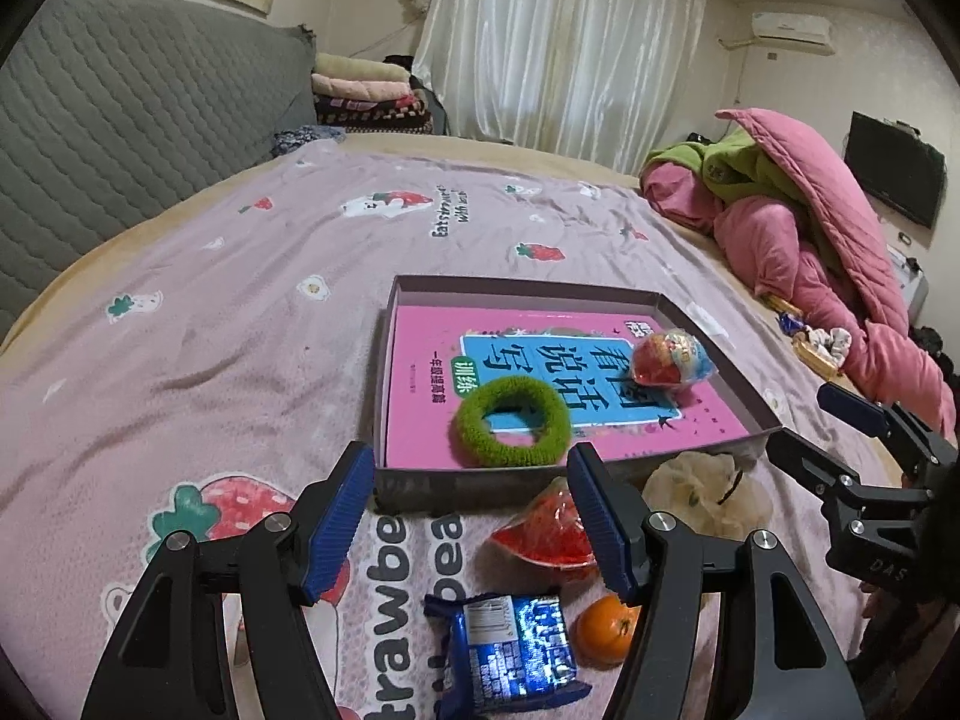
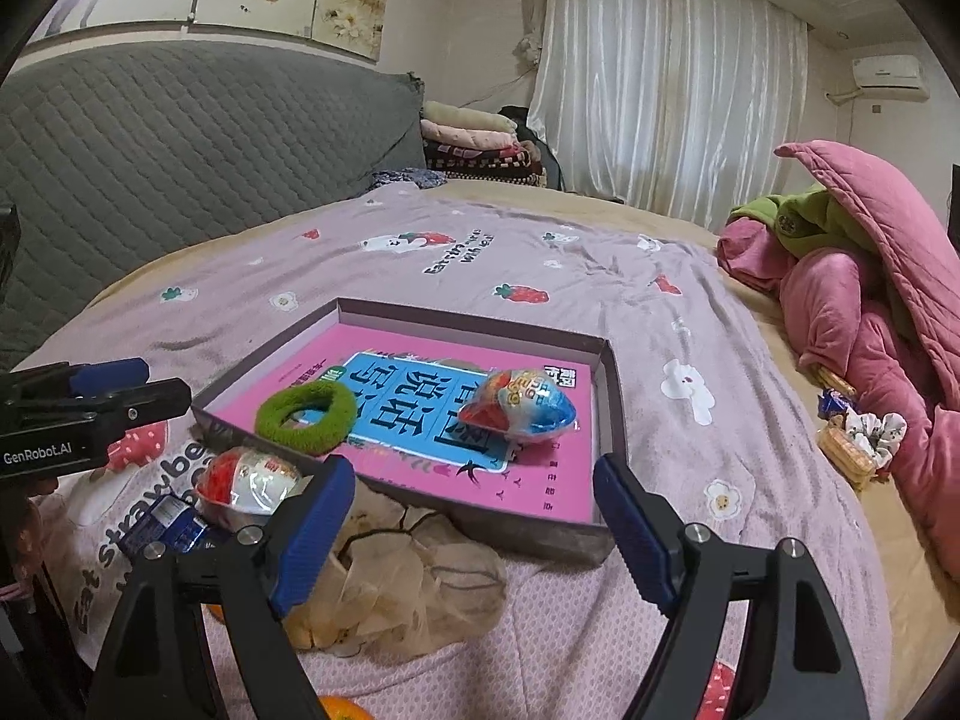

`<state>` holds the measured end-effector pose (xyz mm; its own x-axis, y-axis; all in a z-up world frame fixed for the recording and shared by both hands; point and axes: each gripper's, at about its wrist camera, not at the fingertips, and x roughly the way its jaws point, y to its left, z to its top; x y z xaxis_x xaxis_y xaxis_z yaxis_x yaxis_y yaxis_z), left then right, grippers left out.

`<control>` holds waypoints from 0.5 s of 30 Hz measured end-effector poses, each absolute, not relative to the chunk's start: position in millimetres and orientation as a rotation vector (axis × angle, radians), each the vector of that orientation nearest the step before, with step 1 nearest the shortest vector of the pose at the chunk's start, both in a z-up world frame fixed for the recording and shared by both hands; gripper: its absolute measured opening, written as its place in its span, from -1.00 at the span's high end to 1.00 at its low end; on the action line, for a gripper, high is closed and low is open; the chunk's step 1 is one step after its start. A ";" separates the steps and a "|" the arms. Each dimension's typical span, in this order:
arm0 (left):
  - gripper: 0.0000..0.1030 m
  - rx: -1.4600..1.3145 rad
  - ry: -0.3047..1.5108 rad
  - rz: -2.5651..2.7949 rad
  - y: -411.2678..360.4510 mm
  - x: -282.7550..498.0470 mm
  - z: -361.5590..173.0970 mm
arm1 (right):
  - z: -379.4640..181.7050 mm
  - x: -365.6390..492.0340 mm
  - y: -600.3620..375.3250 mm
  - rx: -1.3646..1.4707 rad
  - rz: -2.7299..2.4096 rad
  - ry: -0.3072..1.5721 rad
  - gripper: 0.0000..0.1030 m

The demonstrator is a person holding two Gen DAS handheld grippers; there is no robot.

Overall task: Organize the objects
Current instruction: 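Move the left tool to the blue snack packet while the right tool approaches an orange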

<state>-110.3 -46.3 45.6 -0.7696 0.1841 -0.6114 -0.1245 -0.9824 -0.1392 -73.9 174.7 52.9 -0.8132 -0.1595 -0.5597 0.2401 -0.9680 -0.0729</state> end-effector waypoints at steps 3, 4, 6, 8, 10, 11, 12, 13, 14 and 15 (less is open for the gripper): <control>-0.33 -0.991 -0.119 2.807 -45.6 -108.8 43.8 | 51.3 -72.7 175.8 0.849 -2.783 0.161 -0.58; -0.33 -0.998 -0.121 2.806 -45.8 -108.5 42.6 | 51.2 -72.1 175.7 0.848 -2.783 0.158 -0.58; -0.33 -1.013 -0.126 2.801 -45.5 -107.5 40.5 | 51.0 -71.4 174.4 0.845 -2.783 0.161 -0.58; -0.33 -1.023 -0.112 2.801 -43.5 -104.8 38.2 | 50.0 -70.2 172.9 0.847 -2.779 0.166 -0.58; -0.33 -1.028 -0.077 2.795 -40.2 -102.3 37.2 | 48.2 -68.8 172.5 0.860 -2.770 0.170 -0.58; -0.33 -1.029 -0.056 2.794 -39.0 -100.9 36.9 | 47.8 -68.8 171.8 0.865 -2.766 0.172 -0.58; -0.33 -1.028 -0.043 2.794 -39.6 -99.0 36.6 | 46.8 -68.3 171.4 0.869 -2.762 0.177 -0.58; -0.33 -1.030 -0.036 2.794 -40.0 -98.1 36.3 | 45.7 -67.7 171.3 0.876 -2.759 0.185 -0.58; -0.33 -1.033 -0.033 2.793 -41.2 -97.1 35.8 | 44.6 -67.1 171.4 0.880 -2.758 0.192 -0.58; -0.32 -1.039 -0.034 2.792 -42.1 -96.5 34.9 | 43.8 -66.3 171.8 0.884 -2.757 0.199 -0.58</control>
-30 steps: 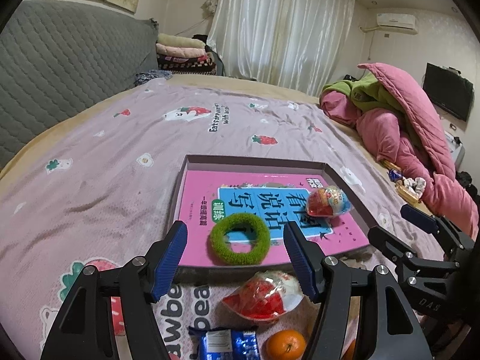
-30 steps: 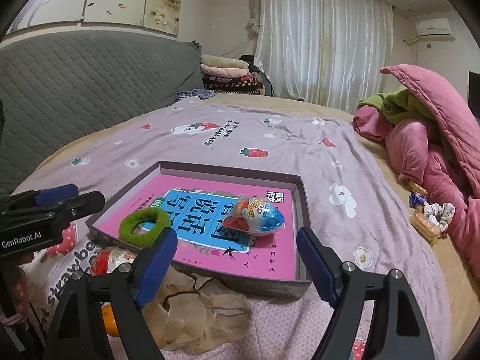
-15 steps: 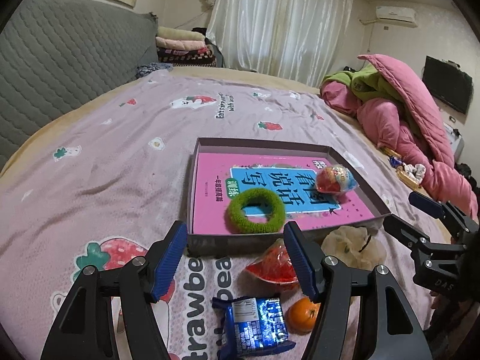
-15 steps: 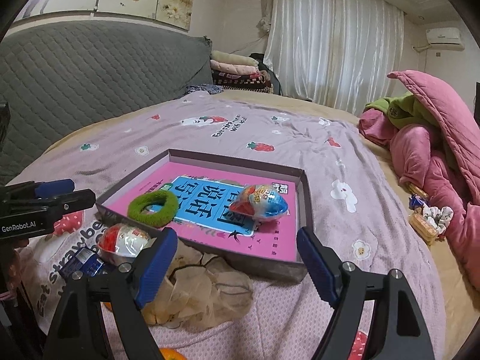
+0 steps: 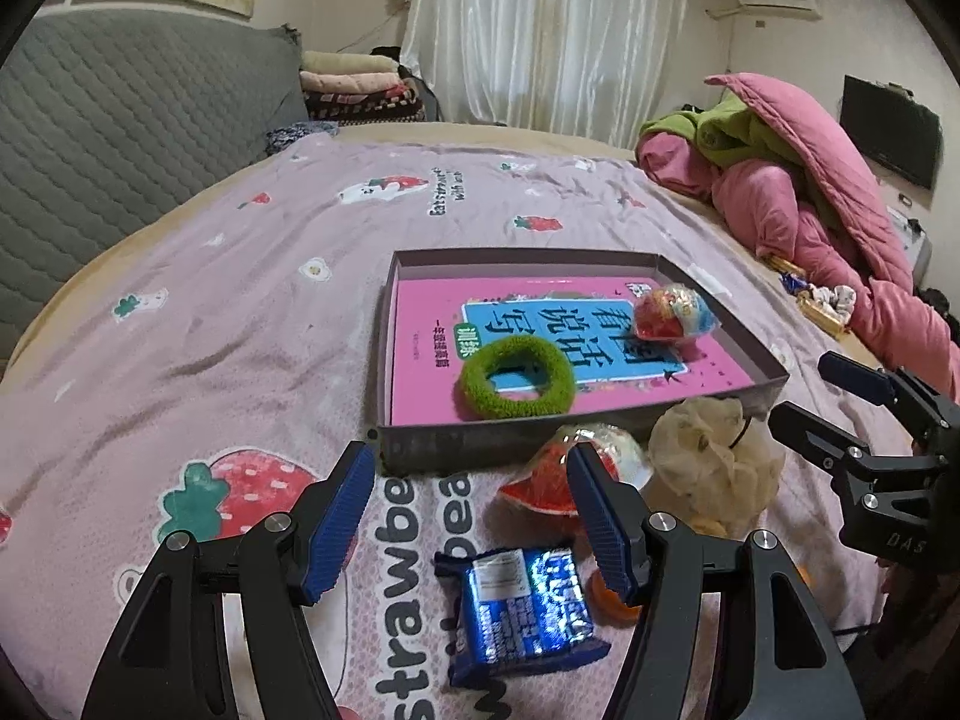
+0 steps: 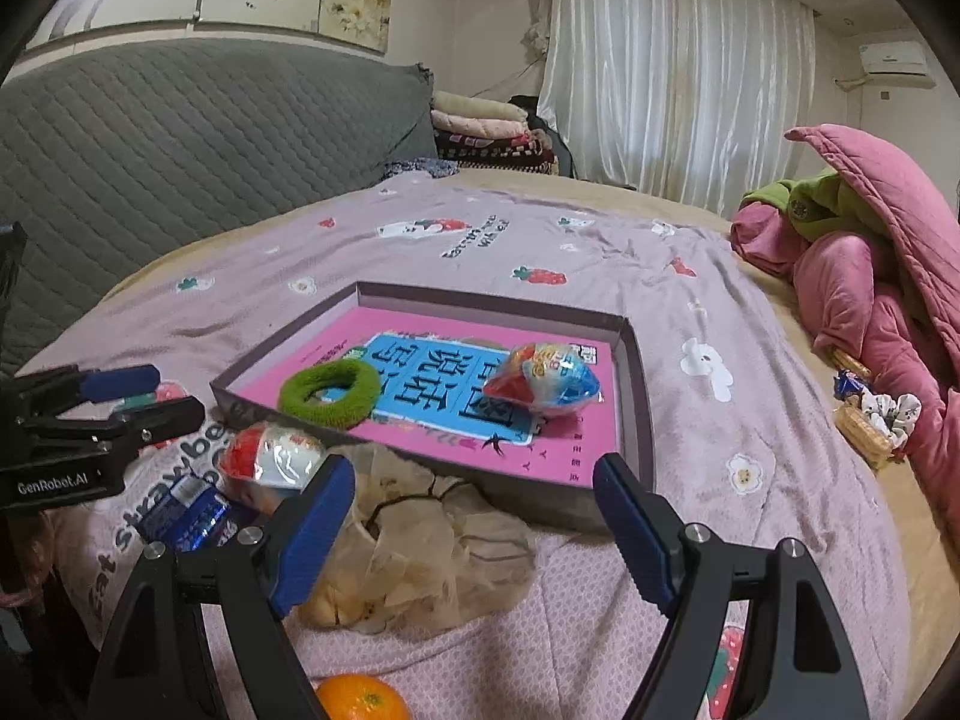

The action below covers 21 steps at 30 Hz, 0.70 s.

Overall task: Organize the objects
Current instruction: 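Move the left tool to the blue snack packet while the right tool approaches an orange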

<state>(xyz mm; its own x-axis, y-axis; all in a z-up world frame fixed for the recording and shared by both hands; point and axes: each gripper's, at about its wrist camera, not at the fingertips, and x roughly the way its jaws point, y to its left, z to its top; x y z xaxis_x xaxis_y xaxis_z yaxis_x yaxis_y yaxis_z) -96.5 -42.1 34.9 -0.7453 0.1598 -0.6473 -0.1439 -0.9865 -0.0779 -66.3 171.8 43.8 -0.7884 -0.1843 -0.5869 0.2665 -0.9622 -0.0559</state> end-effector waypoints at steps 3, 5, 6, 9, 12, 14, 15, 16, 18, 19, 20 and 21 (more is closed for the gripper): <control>-0.33 -1.066 -0.044 2.783 -46.3 -95.4 31.8 | 41.4 -64.3 173.0 0.895 -2.750 0.210 -0.58; -0.33 -1.084 -0.039 2.778 -48.3 -93.8 28.9 | 41.4 -63.4 175.5 0.900 -2.750 0.219 -0.58; -0.33 -1.087 -0.035 2.778 -49.0 -93.2 28.3 | 41.6 -62.0 176.3 0.898 -2.751 0.223 -0.58; -0.33 -1.095 -0.013 2.775 -49.2 -89.0 26.1 | 41.9 -58.7 180.0 0.900 -2.751 0.227 -0.58; -0.33 -1.099 0.010 2.769 -48.7 -84.4 24.1 | 41.0 -55.7 182.5 0.910 -2.745 0.231 -0.58; -0.33 -1.107 0.010 2.762 -48.6 -82.4 22.8 | 40.1 -53.9 184.2 0.915 -2.741 0.236 -0.58; -0.33 -1.111 0.007 2.756 -48.5 -81.5 22.2 | 39.6 -52.8 184.9 0.918 -2.737 0.236 -0.58; -0.33 -1.115 0.003 2.750 -48.0 -80.4 21.8 | 39.3 -52.0 185.0 0.922 -2.732 0.237 -0.58; -0.32 -1.120 0.007 2.743 -45.9 -78.9 21.6 | 39.2 -50.0 186.0 0.927 -2.722 0.238 -0.58; -0.33 -1.121 0.009 2.741 -44.5 -77.8 21.6 | 38.9 -48.9 186.3 0.932 -2.716 0.235 -0.58; -0.33 -1.121 0.010 2.739 -43.8 -76.7 21.5 | 38.6 -48.3 186.7 0.941 -2.708 0.228 -0.58; -0.33 -1.124 0.013 2.735 -43.0 -75.8 21.4 | 38.2 -47.6 187.1 0.948 -2.700 0.219 -0.58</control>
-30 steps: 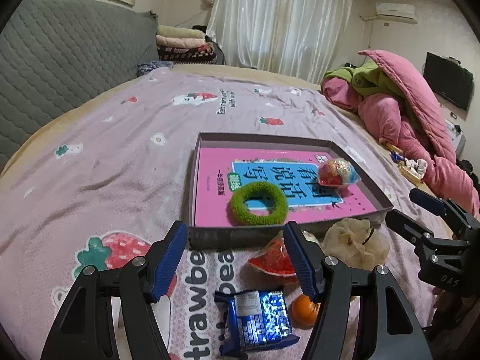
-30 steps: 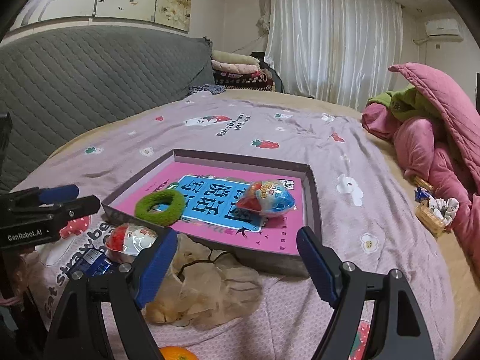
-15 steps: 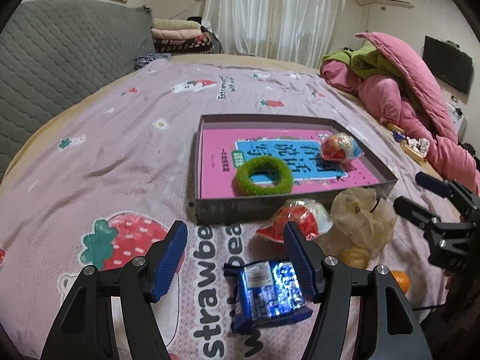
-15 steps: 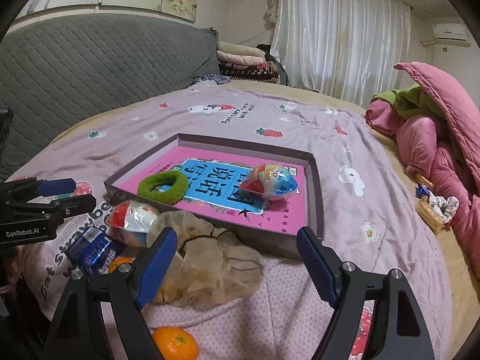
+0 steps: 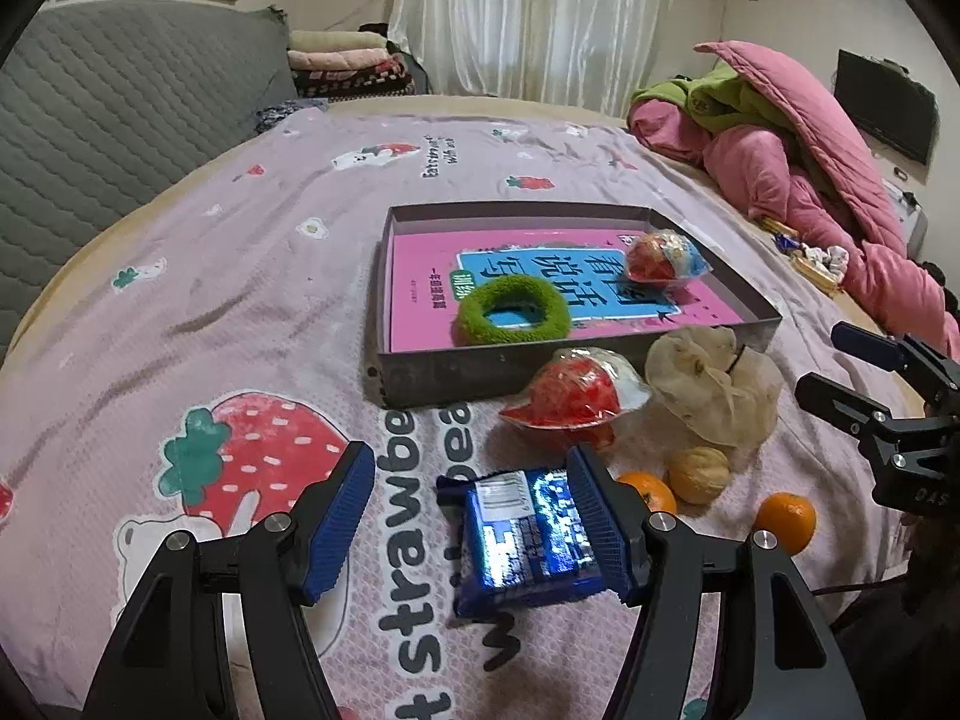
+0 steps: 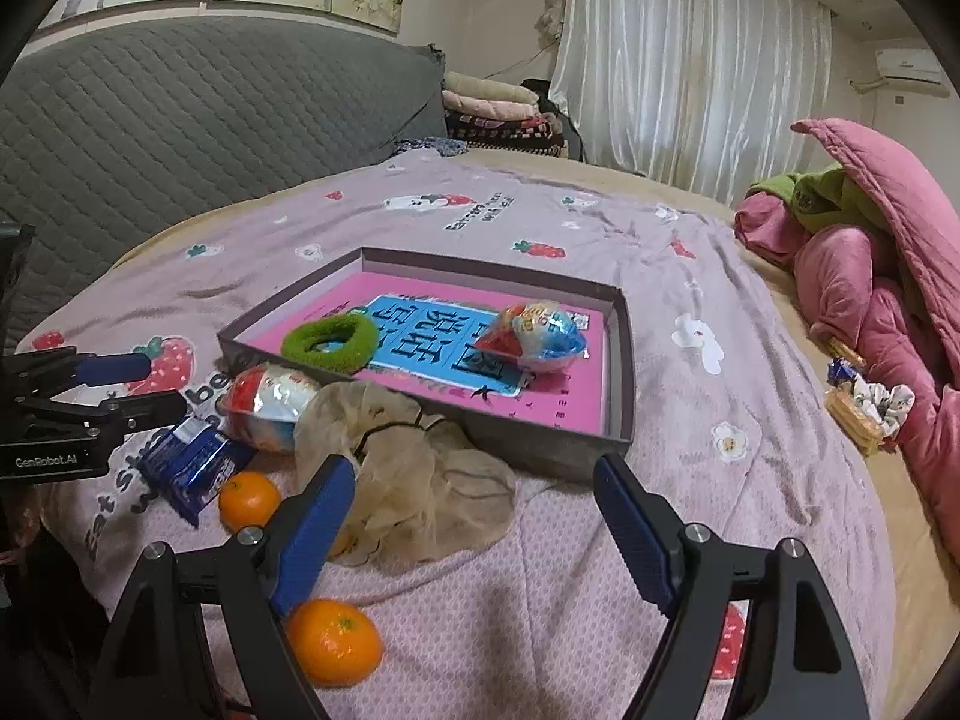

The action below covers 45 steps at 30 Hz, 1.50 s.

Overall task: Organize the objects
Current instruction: 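Move the left tool to the blue snack packet while the right tool approaches an orange, then grasp the blue snack packet with the left tool while the right tool grasps the orange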

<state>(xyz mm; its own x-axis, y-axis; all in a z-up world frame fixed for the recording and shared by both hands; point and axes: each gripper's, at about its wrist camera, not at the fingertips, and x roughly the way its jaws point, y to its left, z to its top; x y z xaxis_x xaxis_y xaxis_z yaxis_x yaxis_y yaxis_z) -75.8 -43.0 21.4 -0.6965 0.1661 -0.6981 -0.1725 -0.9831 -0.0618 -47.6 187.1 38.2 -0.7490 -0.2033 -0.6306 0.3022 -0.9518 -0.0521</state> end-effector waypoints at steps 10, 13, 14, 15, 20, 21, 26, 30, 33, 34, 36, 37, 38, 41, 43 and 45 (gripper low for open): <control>-0.33 -1.163 0.038 2.696 -32.3 -71.1 16.6 | 33.0 -30.7 178.9 0.966 -2.629 0.255 -0.58; -0.33 -1.175 0.044 2.684 -29.7 -69.5 13.6 | 31.1 -26.7 177.0 0.972 -2.608 0.261 -0.58; -0.32 -1.176 0.049 2.683 -28.5 -68.9 12.6 | 30.7 -26.0 176.6 0.972 -2.604 0.266 -0.58; -0.33 -1.180 0.054 2.681 -27.8 -68.9 11.8 | 30.4 -24.9 176.3 0.972 -2.603 0.272 -0.58; -0.33 -1.195 0.069 2.671 -24.3 -66.4 8.8 | 26.1 -21.1 176.0 0.986 -2.598 0.300 -0.58; -0.33 -1.197 0.070 2.668 -23.8 -66.0 8.7 | 25.3 -20.7 176.2 0.989 -2.594 0.299 -0.58; -0.33 -1.220 0.039 2.647 -23.7 -65.2 7.4 | 20.6 -18.0 173.5 1.004 -2.574 0.312 -0.58; -0.33 -1.225 0.053 2.653 -22.8 -65.3 5.5 | 17.3 -16.3 170.1 1.008 -2.550 0.319 -0.58; -0.33 -1.239 0.056 2.647 -21.9 -65.9 3.1 | 16.1 -15.7 168.1 1.009 -2.547 0.336 -0.58; -0.33 -1.243 0.060 2.645 -21.5 -66.1 2.8 | 16.0 -15.5 168.1 1.008 -2.546 0.336 -0.58; -0.33 -1.242 0.065 2.648 -20.7 -65.9 2.7 | 15.8 -15.5 168.8 1.007 -2.545 0.332 -0.58; -0.33 -1.244 0.071 2.651 -20.5 -65.7 2.6 | 15.4 -15.6 169.3 1.010 -2.544 0.330 -0.58; -0.33 -1.247 0.076 2.653 -20.7 -65.7 2.0 | 15.2 -16.0 169.3 1.013 -2.543 0.329 -0.58; -0.33 -1.272 0.083 2.656 -21.3 -68.0 -1.3 | 14.2 -15.9 169.1 1.022 -2.532 0.322 -0.58; -0.33 -1.291 0.068 2.644 -22.7 -68.8 -3.5 | 12.9 -15.9 168.4 1.030 -2.521 0.321 -0.58; -0.33 -1.291 0.070 2.646 -23.1 -69.8 -4.2 | 11.4 -15.3 166.7 1.036 -2.513 0.327 -0.58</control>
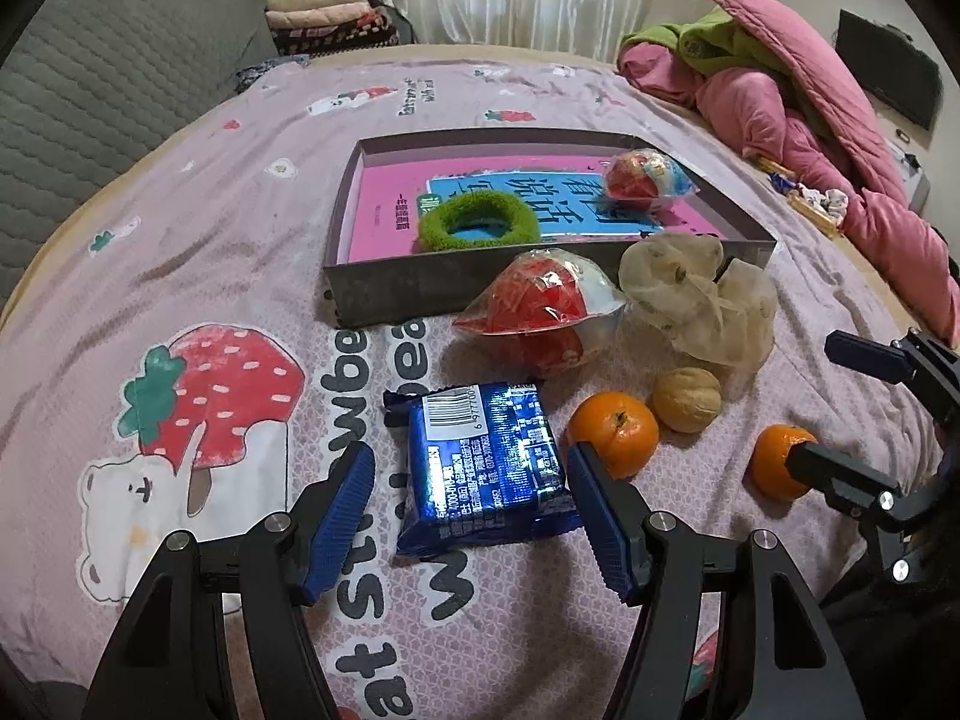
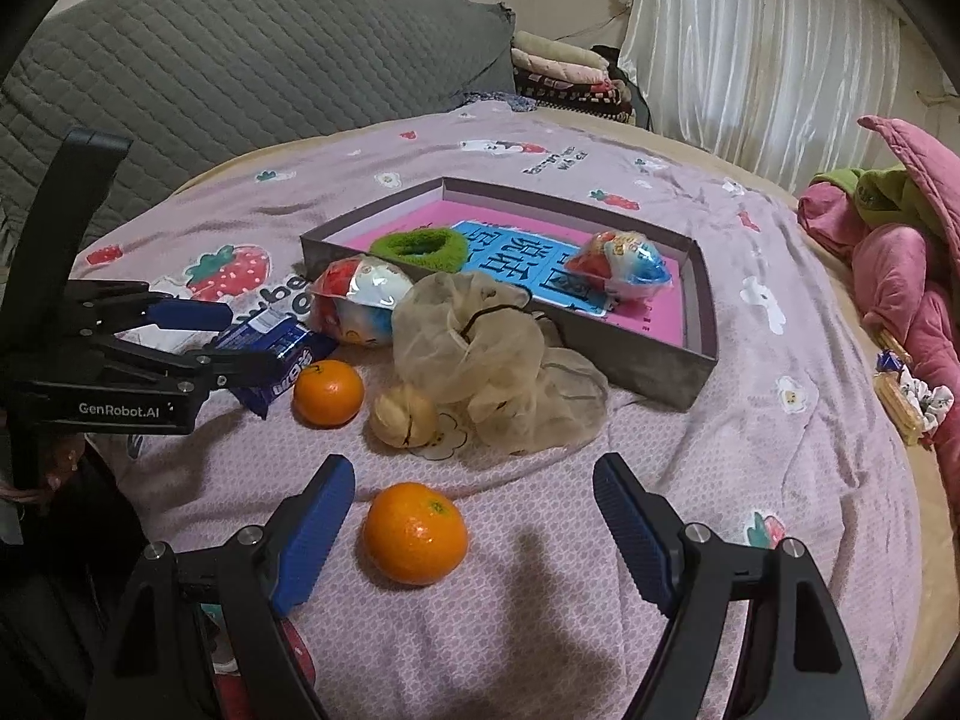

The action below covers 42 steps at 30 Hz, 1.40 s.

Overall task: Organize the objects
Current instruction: 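Grasp the blue snack packet with the left tool while the right tool grasps the orange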

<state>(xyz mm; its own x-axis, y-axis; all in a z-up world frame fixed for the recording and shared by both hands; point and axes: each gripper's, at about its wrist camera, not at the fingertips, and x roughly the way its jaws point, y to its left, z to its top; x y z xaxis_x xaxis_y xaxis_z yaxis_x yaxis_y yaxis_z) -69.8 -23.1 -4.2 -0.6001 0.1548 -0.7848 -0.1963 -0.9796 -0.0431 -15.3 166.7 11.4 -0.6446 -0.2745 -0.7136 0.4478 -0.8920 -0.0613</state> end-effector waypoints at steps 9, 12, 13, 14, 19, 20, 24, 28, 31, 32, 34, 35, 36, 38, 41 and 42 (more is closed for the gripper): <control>-0.33 -1.301 0.076 2.639 -19.9 -70.5 -4.3 | 1.5 -17.2 159.5 1.096 -2.460 0.343 -0.58; -0.33 -1.306 0.081 2.636 -17.3 -70.7 -4.9 | -1.2 -16.9 158.9 1.110 -2.448 0.350 -0.58; -0.33 -1.308 0.086 2.639 -16.4 -70.7 -5.1 | -2.5 -17.0 158.4 1.118 -2.440 0.353 -0.58; -0.33 -1.317 0.103 2.646 -14.9 -70.9 -5.9 | -3.6 -17.0 157.8 1.123 -2.434 0.357 -0.58; -0.33 -1.339 0.093 2.648 -14.8 -73.1 -9.0 | -8.3 -15.5 153.4 1.139 -2.426 0.406 -0.53; -0.33 -1.340 0.095 2.649 -14.5 -73.3 -9.4 | -8.6 -15.7 152.9 1.141 -2.426 0.411 -0.52; -0.33 -1.352 0.101 2.654 -12.2 -75.0 -11.4 | -10.7 -17.1 152.7 1.153 -2.423 0.412 -0.46; -0.33 -1.361 0.094 2.658 -11.1 -77.0 -11.6 | -11.6 -17.8 151.9 1.151 -2.416 0.408 -0.36; -0.33 -1.368 0.087 2.663 -10.6 -78.8 -12.2 | -12.6 -18.5 150.4 1.149 -2.408 0.413 -0.27; -0.33 -1.373 0.083 2.665 -10.5 -79.7 -12.7 | -13.4 -19.4 149.6 1.153 -2.405 0.413 -0.26; -0.33 -1.384 0.078 2.668 -10.3 -81.2 -13.9 | -14.3 -20.5 149.0 1.159 -2.397 0.401 -0.16; -0.33 -1.387 0.076 2.668 -9.9 -81.8 -14.5 | -14.7 -21.1 148.6 1.162 -2.391 0.394 -0.13; -0.33 -1.389 0.073 2.671 -9.8 -82.4 -14.6 | -14.9 -20.9 148.7 1.163 -2.385 0.391 -0.07; -0.33 -1.393 0.071 2.675 -9.8 -83.4 -14.8 | -15.5 -21.2 148.2 1.165 -2.374 0.389 0.01; -0.33 -1.399 0.061 2.675 -10.3 -84.7 -15.7 | -16.5 -21.3 146.2 1.170 -2.360 0.385 0.11; -0.33 -1.397 0.062 2.677 -10.1 -84.7 -15.6 | -16.5 -21.3 146.4 1.170 -2.356 0.385 0.14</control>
<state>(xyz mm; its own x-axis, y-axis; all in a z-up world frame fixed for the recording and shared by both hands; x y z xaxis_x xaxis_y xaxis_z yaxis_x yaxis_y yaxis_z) -84.7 -10.1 -15.6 -0.5663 0.0884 -0.8195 -0.1262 -0.9918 -0.0198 -21.3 146.4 -16.5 -0.5204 -0.2917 -0.8026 0.5320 -0.8459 -0.0375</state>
